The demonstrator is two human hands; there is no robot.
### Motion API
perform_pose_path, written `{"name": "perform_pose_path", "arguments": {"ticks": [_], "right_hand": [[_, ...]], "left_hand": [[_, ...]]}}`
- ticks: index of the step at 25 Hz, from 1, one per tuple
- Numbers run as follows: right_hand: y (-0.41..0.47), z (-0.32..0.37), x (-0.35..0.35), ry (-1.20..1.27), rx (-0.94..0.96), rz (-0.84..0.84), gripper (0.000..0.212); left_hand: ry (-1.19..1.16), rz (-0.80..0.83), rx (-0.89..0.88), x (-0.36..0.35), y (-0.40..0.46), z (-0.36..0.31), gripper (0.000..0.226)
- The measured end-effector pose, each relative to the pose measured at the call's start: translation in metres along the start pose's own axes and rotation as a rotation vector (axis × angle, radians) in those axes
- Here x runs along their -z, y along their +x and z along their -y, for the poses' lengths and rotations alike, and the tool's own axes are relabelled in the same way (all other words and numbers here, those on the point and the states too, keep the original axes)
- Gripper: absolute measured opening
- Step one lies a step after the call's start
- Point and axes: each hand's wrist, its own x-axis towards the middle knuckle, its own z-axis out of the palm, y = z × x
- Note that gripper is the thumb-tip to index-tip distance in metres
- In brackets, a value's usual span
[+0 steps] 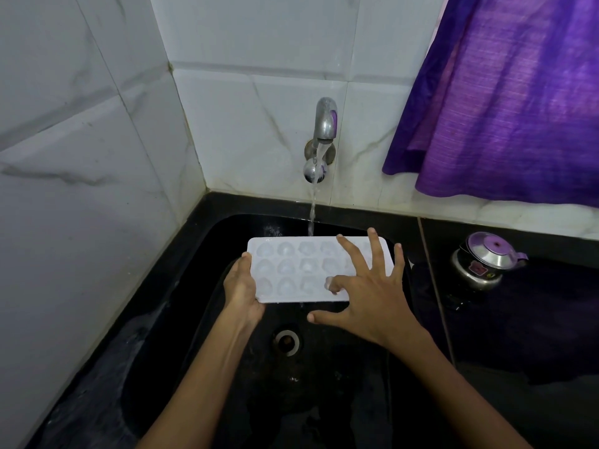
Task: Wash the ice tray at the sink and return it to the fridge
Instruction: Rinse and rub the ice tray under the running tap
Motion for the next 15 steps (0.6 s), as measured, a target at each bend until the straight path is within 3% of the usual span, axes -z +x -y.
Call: {"name": "perform_pose_path", "arguments": {"ticks": [3, 6, 11, 15], "right_hand": [[0.008, -0.002, 0.016, 0.042, -0.079, 0.073, 0.078], [0.028, -0.004, 0.022, 0.131, -0.157, 0.022, 0.075], [0.053, 0.003, 0.002, 0.060, -0.079, 0.177, 0.086], [0.057, 0.008, -0.001, 0.034, -0.059, 0.226, 0.075]], "left_hand": [[0.019, 0.010, 0.012, -0.001, -0.003, 0.003, 0.029], [0.015, 0.028, 0.030, -0.003, -0.006, 0.006, 0.029], [0.014, 0.039, 0.032, -0.008, -0.008, 0.005, 0.035], [0.011, 0.026, 0.030, -0.008, -0.007, 0.003, 0.034]]}}
